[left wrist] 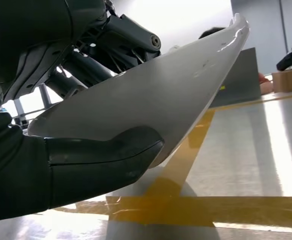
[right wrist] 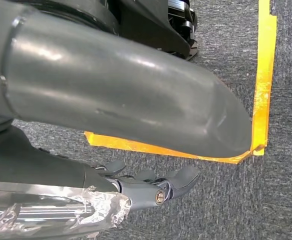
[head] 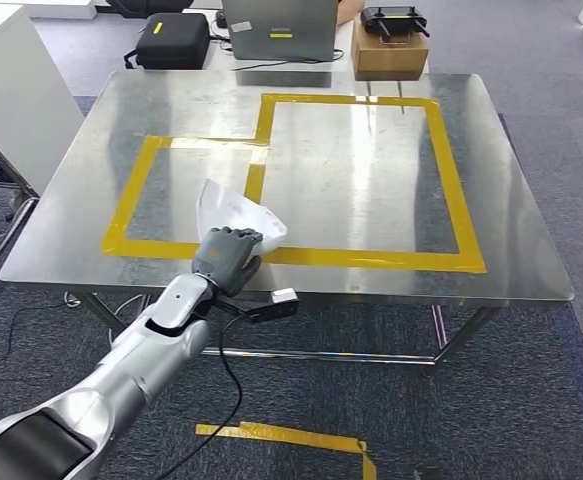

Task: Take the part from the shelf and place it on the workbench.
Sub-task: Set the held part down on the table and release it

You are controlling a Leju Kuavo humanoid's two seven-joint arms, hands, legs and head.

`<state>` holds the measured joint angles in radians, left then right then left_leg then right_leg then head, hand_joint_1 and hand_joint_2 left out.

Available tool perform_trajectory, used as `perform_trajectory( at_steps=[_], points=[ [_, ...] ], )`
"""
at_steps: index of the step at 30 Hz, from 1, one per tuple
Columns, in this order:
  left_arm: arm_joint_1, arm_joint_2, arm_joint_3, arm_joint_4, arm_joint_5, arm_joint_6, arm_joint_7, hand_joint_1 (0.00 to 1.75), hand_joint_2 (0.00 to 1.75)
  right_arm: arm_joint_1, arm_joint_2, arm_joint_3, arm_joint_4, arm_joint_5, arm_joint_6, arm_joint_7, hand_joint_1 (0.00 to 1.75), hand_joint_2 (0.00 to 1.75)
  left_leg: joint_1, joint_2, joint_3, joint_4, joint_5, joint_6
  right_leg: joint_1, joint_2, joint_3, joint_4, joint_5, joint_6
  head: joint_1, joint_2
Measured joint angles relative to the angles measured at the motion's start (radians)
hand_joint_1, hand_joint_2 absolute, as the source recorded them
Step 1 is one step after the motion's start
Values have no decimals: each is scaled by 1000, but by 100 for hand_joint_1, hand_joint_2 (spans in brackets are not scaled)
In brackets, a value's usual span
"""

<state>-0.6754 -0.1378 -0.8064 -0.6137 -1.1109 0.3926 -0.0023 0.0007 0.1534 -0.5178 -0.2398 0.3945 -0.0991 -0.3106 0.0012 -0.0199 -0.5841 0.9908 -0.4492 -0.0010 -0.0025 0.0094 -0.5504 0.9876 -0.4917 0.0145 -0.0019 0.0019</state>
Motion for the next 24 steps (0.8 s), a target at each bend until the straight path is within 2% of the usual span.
perform_trajectory(
  at_steps=[15,24],
  points=[
    [-10,64,60,68,-56,28,64,175,175,2,0,9,1,-4,-2,11,0,0,0,0,0,0,0,0,0,0,0,0,0,0,0,0],
    [-11,78,110,93,-72,37,91,175,175,2,0,17,1,-13,-6,15,0,0,0,0,0,0,1,1,0,0,0,0,0,0,0,0]
  ],
)
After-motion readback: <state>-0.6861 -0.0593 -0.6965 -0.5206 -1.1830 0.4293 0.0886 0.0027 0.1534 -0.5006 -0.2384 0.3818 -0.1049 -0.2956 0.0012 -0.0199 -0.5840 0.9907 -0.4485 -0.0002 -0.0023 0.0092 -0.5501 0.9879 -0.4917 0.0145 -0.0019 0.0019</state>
